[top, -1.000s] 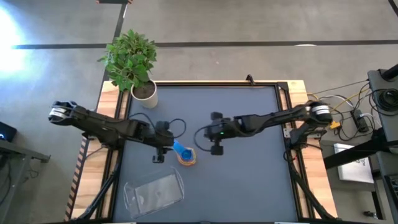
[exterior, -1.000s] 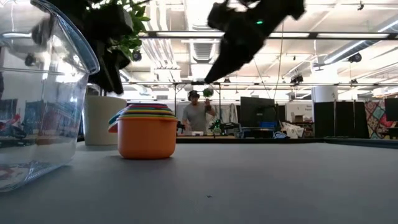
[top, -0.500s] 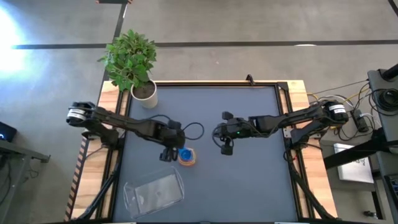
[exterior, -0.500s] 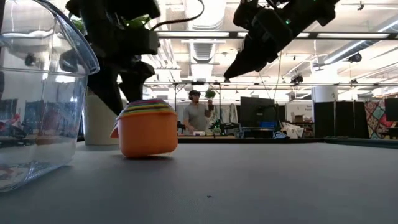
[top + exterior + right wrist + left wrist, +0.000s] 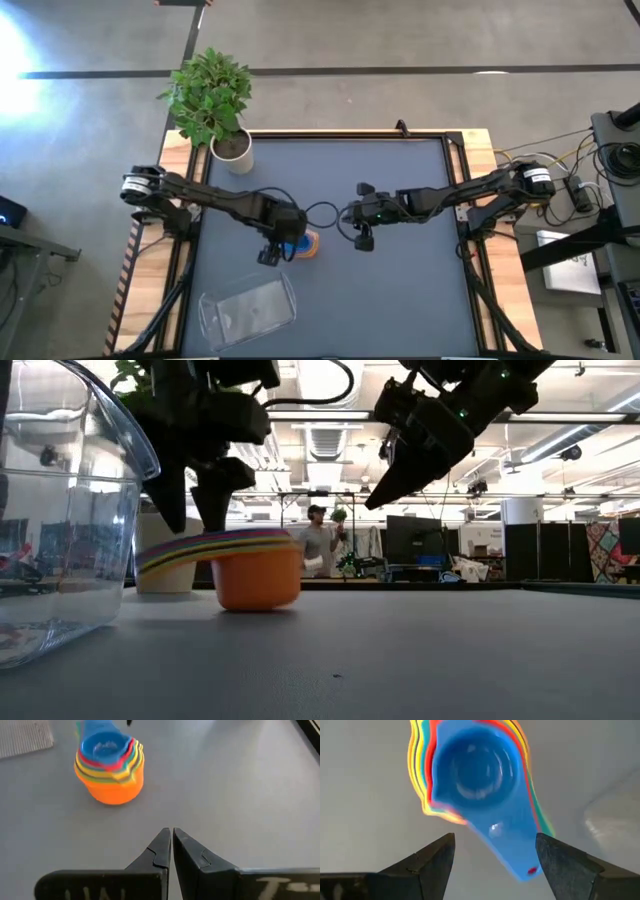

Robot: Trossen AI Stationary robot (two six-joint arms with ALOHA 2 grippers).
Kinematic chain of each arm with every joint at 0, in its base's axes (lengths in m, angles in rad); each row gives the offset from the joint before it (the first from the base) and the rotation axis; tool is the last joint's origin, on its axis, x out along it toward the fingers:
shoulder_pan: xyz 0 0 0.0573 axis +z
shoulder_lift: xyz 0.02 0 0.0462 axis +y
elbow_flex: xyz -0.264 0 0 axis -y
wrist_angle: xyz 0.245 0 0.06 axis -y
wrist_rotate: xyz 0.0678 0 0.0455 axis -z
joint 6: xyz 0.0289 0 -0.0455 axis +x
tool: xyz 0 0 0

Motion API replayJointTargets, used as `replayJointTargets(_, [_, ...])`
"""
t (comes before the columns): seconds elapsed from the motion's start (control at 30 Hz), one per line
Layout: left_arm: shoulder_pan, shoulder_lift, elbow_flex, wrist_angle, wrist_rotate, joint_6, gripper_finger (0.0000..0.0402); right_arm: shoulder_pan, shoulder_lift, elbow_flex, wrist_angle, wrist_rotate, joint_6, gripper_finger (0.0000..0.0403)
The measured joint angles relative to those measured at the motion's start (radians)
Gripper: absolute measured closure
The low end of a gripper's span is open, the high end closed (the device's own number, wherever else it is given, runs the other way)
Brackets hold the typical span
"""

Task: Nest measuring cups in basket
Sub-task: Put the stacked measuring cups into the bin

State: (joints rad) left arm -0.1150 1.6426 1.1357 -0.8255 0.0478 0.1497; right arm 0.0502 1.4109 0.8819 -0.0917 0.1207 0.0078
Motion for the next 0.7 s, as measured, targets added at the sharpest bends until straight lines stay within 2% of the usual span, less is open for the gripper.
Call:
replayJointTargets(0.17, [0.003,-0.005,0.063,-0.076,0.031,-0.160,0.0141,0.000,0.000,-0.002,0.001,0.000,-0.004,0.0394])
replayJointTargets(0.33, [-0.009,-0.007,0.120,-0.079,0.083,-0.323,0.0141,0.000,0.000,-0.003,0.000,0.000,-0.008,0.0394])
replayJointTargets(0.53, [-0.028,-0.007,0.126,-0.074,-0.050,-0.545,0.0141,0.000,0.000,-0.011,-0.007,0.000,-0.008,0.0394])
replayJointTargets(0.7, [-0.046,-0.007,0.082,-0.060,-0.095,-0.691,0.0141,0.000,0.000,-0.033,-0.007,0.001,0.015,0.0394])
